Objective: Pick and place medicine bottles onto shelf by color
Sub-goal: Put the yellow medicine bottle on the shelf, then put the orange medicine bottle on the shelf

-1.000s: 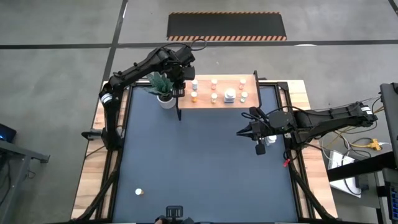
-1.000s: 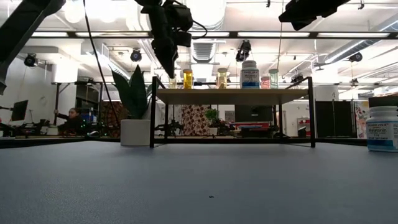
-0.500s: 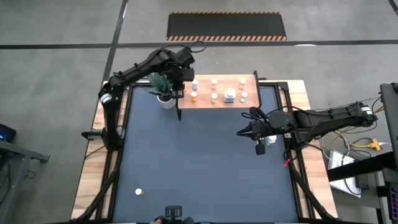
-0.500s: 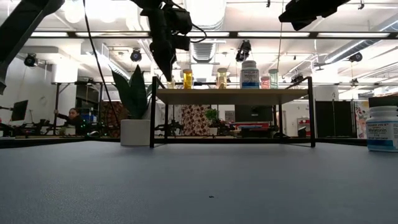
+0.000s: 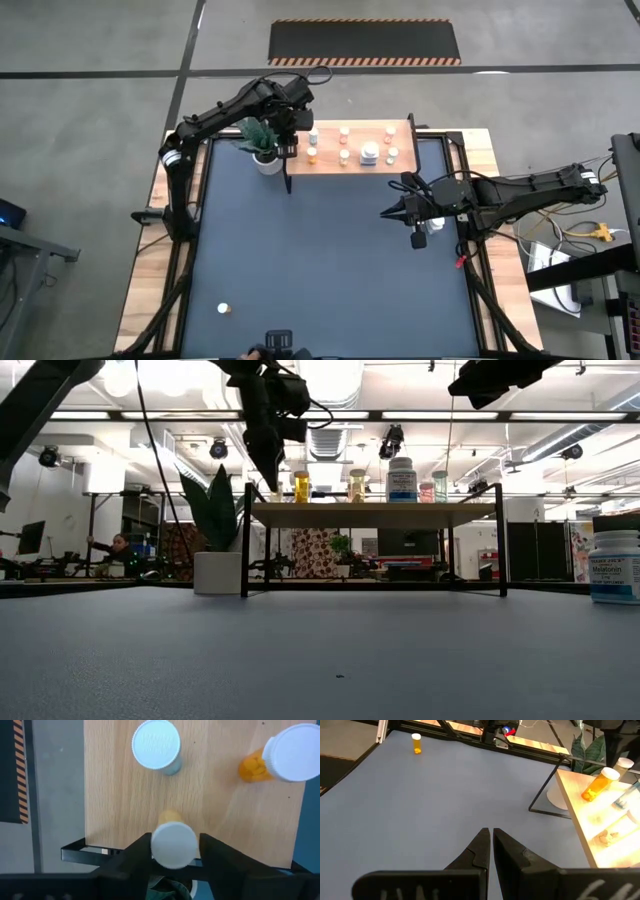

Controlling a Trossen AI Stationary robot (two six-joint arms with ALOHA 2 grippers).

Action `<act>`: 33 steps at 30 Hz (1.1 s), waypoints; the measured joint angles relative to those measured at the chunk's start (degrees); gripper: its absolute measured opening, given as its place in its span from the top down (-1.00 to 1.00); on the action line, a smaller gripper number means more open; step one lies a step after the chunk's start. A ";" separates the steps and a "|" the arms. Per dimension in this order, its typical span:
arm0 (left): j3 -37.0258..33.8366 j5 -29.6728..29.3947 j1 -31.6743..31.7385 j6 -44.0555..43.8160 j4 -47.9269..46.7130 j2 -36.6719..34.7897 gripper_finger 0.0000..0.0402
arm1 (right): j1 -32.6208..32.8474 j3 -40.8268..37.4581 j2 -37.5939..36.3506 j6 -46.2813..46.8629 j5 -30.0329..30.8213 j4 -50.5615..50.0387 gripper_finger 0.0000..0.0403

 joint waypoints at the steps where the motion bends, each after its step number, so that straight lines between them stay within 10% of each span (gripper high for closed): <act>1: 0.00 -0.06 0.00 -0.04 0.02 0.00 0.23 | 0.00 0.00 0.00 0.00 0.00 -0.01 0.94; 23: 0.37 -4.78 -0.90 -1.54 -1.07 -5.79 -0.08 | -0.01 0.00 0.02 0.02 0.00 -0.08 0.94; 33: -7.72 1.75 -17.16 -15.31 5.94 -16.04 -0.08 | 0.13 -4.47 0.02 0.48 -0.13 4.76 0.94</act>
